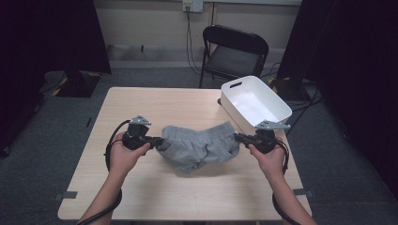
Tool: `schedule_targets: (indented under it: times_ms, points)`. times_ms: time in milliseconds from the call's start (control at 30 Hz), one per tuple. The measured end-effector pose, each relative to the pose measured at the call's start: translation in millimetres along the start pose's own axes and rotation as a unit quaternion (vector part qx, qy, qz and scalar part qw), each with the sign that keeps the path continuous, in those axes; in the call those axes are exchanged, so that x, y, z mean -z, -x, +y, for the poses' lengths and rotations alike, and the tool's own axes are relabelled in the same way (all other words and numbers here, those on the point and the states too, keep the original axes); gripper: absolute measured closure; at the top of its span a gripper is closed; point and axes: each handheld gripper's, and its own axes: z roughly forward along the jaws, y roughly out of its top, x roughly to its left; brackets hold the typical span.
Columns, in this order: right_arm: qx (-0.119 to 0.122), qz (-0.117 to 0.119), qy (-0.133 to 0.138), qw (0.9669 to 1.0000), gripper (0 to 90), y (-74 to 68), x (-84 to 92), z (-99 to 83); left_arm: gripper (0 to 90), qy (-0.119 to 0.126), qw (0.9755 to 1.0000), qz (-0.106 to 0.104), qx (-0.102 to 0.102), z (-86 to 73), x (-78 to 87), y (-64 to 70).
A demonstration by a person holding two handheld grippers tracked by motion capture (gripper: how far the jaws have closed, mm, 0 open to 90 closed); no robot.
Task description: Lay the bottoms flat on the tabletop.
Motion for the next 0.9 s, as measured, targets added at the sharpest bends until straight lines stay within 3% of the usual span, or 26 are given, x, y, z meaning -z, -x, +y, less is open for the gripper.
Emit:
schedule_targets:
  times_ms: [267,433,633,767,900]
  points:
    - [-0.003,-0.029,0.005,0.9996,88.1,10.3,-25.1,-9.8,88.0,0.010,0.9997,0.018,0.016,-6.9,-16.2,-10.8]
    - [0.013,-0.044,-0.003,0.9989,88.1,10.5,-44.7,-15.2,87.8,0.008,0.9995,0.027,0.013,-12.2,-30.4,-14.8]
    - [0.013,-0.032,-0.028,0.9990,88.1,6.3,-62.6,-28.4,87.8,-0.017,0.9997,0.015,0.003,-21.7,-46.2,-12.5]
    - [0.014,-0.015,-0.049,0.9986,88.2,1.3,-68.3,-36.5,87.4,-0.016,0.9998,0.006,0.003,-28.0,-49.2,-9.4]
    - [0.016,0.000,-0.053,0.9985,88.1,-5.6,-69.2,-41.8,87.5,-0.015,0.9999,0.003,-0.002,-34.8,-48.1,-4.8]
